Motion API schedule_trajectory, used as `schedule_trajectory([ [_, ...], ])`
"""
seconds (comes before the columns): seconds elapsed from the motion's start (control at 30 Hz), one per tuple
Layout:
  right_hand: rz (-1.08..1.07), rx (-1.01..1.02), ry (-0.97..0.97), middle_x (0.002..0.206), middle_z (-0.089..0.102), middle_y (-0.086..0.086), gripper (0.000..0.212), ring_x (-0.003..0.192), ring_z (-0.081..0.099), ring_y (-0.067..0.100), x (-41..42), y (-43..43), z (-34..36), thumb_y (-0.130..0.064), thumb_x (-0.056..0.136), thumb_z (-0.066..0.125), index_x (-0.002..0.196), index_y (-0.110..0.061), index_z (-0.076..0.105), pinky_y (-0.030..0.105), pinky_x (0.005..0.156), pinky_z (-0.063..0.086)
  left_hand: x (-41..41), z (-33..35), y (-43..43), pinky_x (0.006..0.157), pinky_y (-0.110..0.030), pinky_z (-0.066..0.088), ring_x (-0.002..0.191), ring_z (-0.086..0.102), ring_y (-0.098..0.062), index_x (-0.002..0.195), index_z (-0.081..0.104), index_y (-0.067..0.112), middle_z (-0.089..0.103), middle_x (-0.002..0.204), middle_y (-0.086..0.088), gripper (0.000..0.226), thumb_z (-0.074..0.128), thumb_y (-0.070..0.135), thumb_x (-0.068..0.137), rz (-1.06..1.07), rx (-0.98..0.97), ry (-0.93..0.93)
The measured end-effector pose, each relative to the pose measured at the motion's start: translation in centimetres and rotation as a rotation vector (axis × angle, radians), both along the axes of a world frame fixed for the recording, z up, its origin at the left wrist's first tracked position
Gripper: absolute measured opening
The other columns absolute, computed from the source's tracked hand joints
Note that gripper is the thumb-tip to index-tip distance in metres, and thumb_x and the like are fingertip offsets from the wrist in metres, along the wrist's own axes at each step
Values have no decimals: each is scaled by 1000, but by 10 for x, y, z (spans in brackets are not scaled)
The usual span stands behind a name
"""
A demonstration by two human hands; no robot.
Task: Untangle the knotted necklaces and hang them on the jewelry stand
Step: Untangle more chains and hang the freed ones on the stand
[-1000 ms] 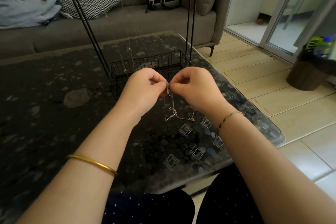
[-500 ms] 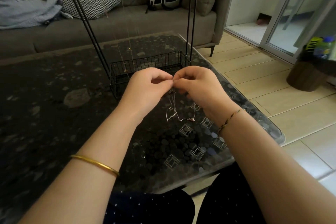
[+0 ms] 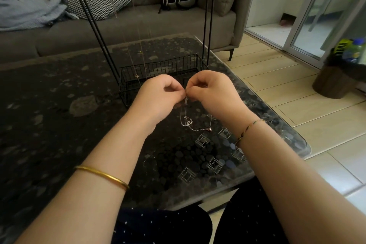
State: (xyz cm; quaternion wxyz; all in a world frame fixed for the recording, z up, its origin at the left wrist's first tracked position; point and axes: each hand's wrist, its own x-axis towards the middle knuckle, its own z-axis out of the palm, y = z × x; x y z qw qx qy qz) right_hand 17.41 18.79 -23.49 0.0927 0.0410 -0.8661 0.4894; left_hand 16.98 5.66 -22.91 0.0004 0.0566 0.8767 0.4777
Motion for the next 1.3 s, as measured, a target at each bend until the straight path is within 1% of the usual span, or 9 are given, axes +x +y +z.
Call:
schedule_trajectory([
  [0.13, 10, -115, -114, 75, 64, 10, 9, 68, 57, 19, 1, 1, 1, -8, 84, 57, 80, -8, 65, 29, 60, 46, -1, -3, -4, 73, -28, 51, 81, 65, -15, 80, 65, 21, 69, 83, -2, 13, 63, 13, 90, -2, 77, -20],
  [0.23, 2, -84, -155, 69, 63, 7, 11, 64, 55, 17, 0, 1, 0, -12, 83, 59, 80, -4, 65, 28, 56, 44, -2, -4, -4, 74, -29, 50, 79, 61, -15, 79, 68, 20, 66, 81, 0, 11, 65, 14, 88, 5, -20, 107],
  [0.3, 5, -39, -158, 67, 61, 7, 15, 60, 52, 15, 1, 2, 0, -14, 82, 59, 83, -1, 66, 26, 55, 44, -1, -3, -2, 69, -21, 46, 77, 58, -9, 81, 68, 20, 63, 81, 5, 10, 64, 16, 89, -22, -102, 180],
  [0.47, -2, -50, -153, 67, 59, 5, 9, 60, 50, 13, 3, 4, 3, -14, 79, 60, 76, -6, 65, 26, 56, 42, 0, -2, 0, 61, -12, 34, 74, 53, -2, 85, 65, 23, 59, 81, 12, 8, 61, 20, 91, -57, -197, 211],
  [0.6, -49, -120, -174, 66, 54, 2, 12, 57, 46, 10, 3, 4, 3, -11, 78, 61, 67, -14, 61, 22, 53, 40, 2, -1, 1, 63, -14, 36, 76, 53, -1, 91, 65, 25, 60, 84, 10, 9, 61, 17, 91, -97, -182, 148],
  [0.83, -65, -318, -265, 67, 59, 1, 10, 54, 51, 7, 5, 7, 6, -8, 81, 61, 73, -12, 66, 9, 39, 38, 1, -2, 1, 71, -22, 45, 84, 56, -8, 89, 64, 23, 62, 90, 6, 7, 60, 19, 92, -70, -184, 114],
  [1.0, -55, -346, -284, 67, 57, 1, 9, 58, 47, 9, 5, 6, 7, -9, 81, 63, 74, -13, 67, 12, 43, 37, 2, 0, 1, 83, -34, 53, 89, 64, -13, 88, 67, 23, 69, 90, 2, 5, 63, 22, 89, -70, -44, 27],
  [1.1, -44, -361, -279, 65, 56, 1, 11, 56, 46, 8, 5, 6, 7, -7, 82, 63, 73, -12, 66, 10, 41, 35, 1, -2, 1, 80, -32, 53, 86, 64, -15, 89, 68, 20, 68, 88, 0, 5, 70, 20, 84, -66, -77, 64],
  [1.3, -59, -330, -272, 70, 58, 4, 7, 61, 49, 10, 3, 4, 5, -9, 81, 62, 78, -9, 67, 15, 46, 38, 0, -1, 1, 72, -25, 48, 83, 59, -13, 84, 64, 20, 64, 88, 2, 7, 68, 15, 85, -33, -99, 87],
])
